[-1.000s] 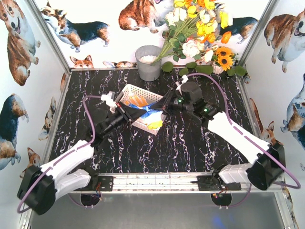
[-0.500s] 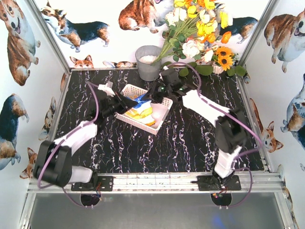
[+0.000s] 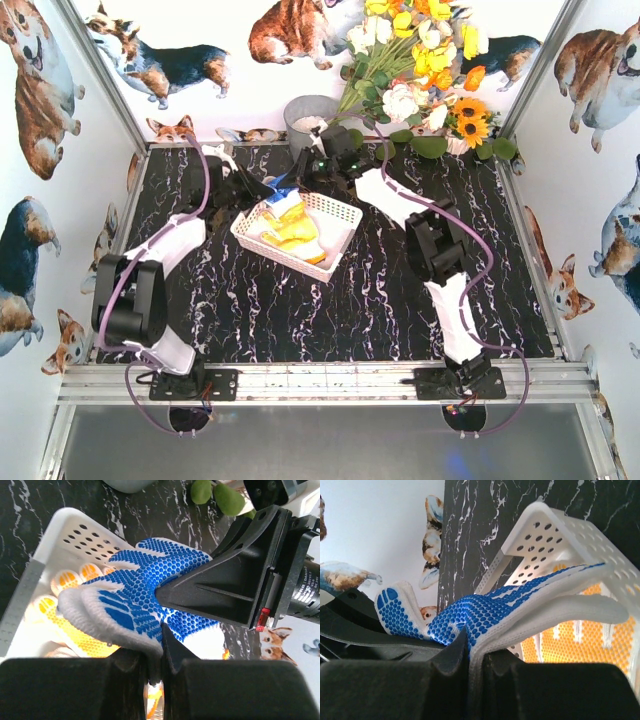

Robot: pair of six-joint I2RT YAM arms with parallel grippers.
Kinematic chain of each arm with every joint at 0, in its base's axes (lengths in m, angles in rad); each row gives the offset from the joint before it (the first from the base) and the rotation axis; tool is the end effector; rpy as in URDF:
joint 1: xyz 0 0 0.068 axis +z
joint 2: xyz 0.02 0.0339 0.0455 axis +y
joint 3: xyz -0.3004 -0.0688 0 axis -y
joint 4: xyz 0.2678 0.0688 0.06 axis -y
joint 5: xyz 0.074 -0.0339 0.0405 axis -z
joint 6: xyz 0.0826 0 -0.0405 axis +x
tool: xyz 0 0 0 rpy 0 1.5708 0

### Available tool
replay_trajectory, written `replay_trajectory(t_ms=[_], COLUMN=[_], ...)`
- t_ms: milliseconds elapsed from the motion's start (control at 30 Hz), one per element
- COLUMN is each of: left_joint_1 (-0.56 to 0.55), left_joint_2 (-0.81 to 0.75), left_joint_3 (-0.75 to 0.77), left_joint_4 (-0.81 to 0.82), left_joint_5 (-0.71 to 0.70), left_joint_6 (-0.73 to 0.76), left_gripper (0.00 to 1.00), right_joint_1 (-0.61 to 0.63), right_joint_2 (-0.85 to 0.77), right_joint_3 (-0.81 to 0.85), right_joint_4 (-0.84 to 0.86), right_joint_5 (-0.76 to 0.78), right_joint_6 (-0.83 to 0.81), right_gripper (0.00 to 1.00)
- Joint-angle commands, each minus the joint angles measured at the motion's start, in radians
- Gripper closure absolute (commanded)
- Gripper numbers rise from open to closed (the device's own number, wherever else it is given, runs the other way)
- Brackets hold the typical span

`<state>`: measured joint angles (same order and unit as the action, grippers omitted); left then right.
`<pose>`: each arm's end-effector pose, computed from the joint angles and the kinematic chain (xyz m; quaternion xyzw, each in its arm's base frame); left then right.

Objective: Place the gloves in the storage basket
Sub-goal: Place the glove in the bin.

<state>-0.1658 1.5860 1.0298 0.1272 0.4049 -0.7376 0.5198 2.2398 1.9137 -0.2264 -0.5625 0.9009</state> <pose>0.4089 -0.1014 0.2611 -0.1282 0.8214 -0.3833 0.4024 0.5003 0.3371 0.2447 0.0260 0.8493 0.4891 0.1970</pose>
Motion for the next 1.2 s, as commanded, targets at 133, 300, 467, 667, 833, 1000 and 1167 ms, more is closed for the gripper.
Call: replay_trajectory(t_ms=[133, 300, 467, 667, 833, 1000, 1167], left_joint_1=[0.012, 0.012, 0.012, 0.014, 0.019, 0.034, 0.043], left_joint_2=[0.088, 0.082, 0.072, 0.034, 0.035, 0.038, 0.03], left_joint_3=[0.038, -0.029, -0.063, -0.025, 0.047, 0.093, 0.124], left_joint_4=[-0.023, -0.007, -0.017, -0.072, -0.119, -0.153, -0.191], left_joint_5=[-0.002, 0.01, 0.017, 0.0, -0.024, -0.041, -0.054], left_joint_6=[0.09, 0.08, 0.089, 0.13, 0.163, 0.197, 0.232], left_gripper=[1.0, 1.0, 1.0, 1.0, 1.0, 1.0, 1.0], right_joint_1=[-0.022, -0.023, -0.023, -0.023, -0.023, -0.023, -0.019], right_joint_2=[0.118, 0.111, 0.095, 0.084, 0.094, 0.119, 0.136], right_joint_3=[0.085, 0.038, 0.003, 0.029, 0.053, 0.077, 0.088], right_joint_4=[0.052, 0.035, 0.011, 0.027, 0.101, 0.153, 0.196], right_joint_5=[-0.078, -0.094, -0.098, -0.116, -0.14, -0.158, -0.178], right_joint_6=[-0.041, -0.056, -0.071, -0.052, 0.006, 0.049, 0.077], right_gripper=[1.0, 1.0, 1.0, 1.0, 1.0, 1.0, 1.0])
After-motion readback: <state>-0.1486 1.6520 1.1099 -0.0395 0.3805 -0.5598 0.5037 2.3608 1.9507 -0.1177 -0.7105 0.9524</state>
